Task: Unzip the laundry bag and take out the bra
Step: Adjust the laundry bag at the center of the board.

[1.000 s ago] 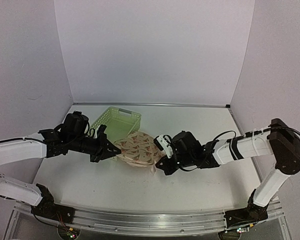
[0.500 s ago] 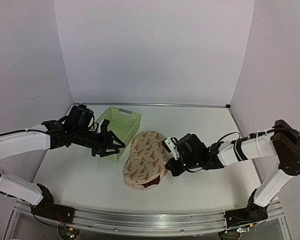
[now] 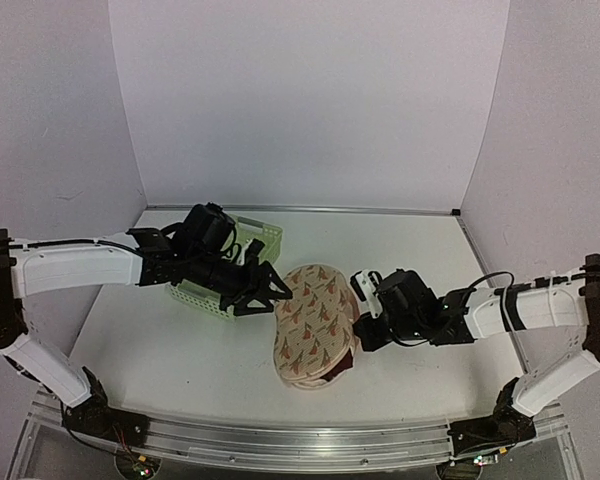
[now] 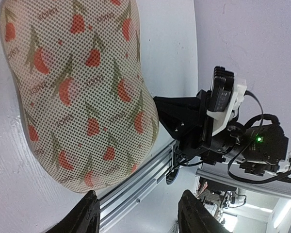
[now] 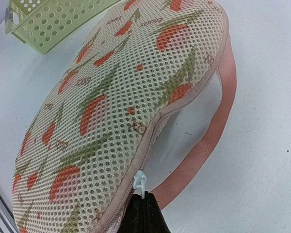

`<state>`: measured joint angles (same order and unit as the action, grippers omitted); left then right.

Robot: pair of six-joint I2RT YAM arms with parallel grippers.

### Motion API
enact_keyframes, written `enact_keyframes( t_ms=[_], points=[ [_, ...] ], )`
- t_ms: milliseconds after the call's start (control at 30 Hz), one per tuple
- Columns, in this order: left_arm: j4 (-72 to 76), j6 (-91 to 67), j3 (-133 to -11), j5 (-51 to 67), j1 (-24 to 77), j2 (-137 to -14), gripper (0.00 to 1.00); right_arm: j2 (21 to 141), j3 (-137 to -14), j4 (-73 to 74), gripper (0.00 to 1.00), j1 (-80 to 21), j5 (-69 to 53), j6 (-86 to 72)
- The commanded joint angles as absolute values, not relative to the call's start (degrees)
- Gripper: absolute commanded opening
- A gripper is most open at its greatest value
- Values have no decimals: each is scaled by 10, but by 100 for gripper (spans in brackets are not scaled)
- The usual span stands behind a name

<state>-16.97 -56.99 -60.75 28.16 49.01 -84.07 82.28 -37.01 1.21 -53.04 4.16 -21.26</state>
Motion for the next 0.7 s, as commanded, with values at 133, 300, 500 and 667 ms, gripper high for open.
enact_keyframes(
  t_ms=[133,300,500,667],
  points=[
    [-78,-602,-652,315,564,-930,50,808,-361,-13,0,-530,45,-256],
    [-48,-614,-644,328,575,-971,44,809,-366,-13,0,-531,44,-257],
    [-47,-616,-614,326,580,-1016,38,800,-364,-13,0,-530,39,-257],
    [-48,-614,-601,319,579,-1049,33,785,-354,-12,0,-532,32,-256]
  ],
)
